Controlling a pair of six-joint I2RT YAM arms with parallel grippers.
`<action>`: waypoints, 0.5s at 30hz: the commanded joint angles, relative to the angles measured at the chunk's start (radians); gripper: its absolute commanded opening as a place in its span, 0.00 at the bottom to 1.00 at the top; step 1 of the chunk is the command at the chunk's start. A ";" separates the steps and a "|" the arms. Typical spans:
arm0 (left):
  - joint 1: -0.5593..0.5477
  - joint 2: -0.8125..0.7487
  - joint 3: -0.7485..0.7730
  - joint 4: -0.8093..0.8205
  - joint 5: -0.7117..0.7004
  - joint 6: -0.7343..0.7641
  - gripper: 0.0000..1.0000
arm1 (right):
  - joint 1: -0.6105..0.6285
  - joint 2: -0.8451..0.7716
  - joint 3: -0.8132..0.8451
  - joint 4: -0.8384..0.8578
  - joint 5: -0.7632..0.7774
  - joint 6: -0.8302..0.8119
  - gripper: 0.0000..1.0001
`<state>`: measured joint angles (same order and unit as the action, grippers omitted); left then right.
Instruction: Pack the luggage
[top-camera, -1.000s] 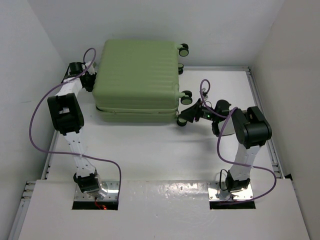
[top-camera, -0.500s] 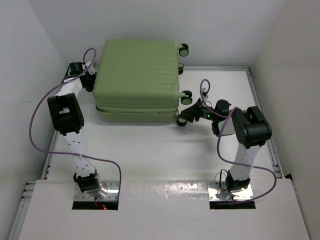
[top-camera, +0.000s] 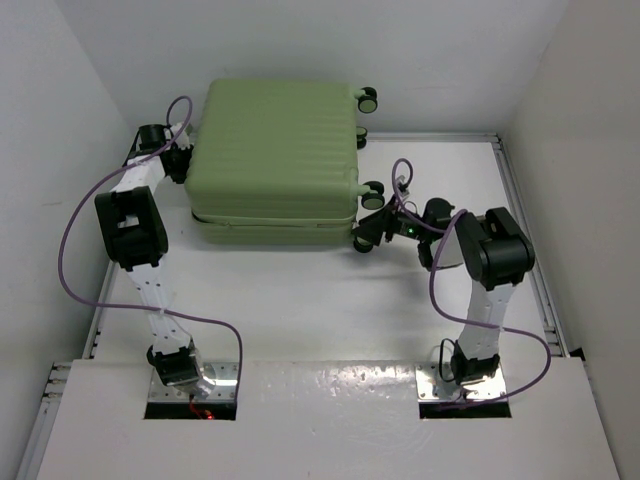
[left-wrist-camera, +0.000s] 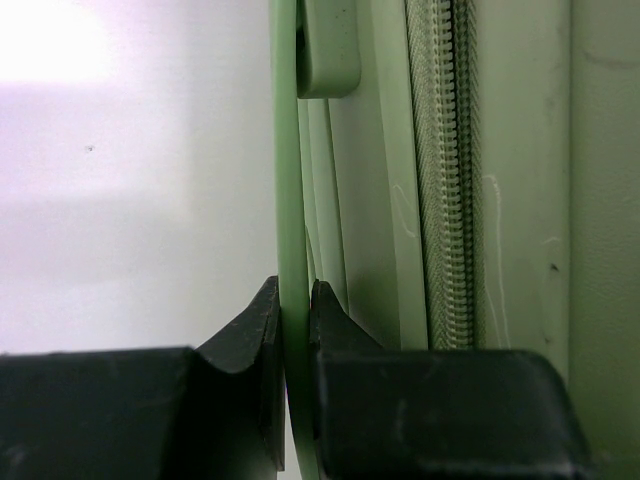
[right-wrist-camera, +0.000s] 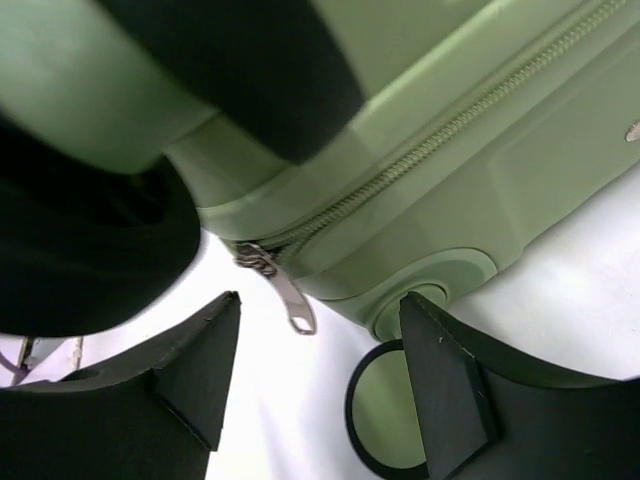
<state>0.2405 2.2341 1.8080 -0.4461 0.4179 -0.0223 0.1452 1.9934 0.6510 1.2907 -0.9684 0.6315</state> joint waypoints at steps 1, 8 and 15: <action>-0.018 0.039 -0.064 -0.218 -0.007 0.039 0.00 | 0.007 0.013 0.042 0.348 0.016 -0.039 0.64; -0.027 0.039 -0.064 -0.218 -0.016 0.039 0.00 | 0.005 0.030 0.056 0.348 0.079 -0.044 0.48; -0.037 0.048 -0.064 -0.218 -0.025 0.039 0.00 | 0.004 0.012 0.061 0.349 0.083 -0.020 0.00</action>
<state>0.2314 2.2311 1.8080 -0.4488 0.3946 -0.0231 0.1463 2.0193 0.6735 1.2659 -0.9348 0.6170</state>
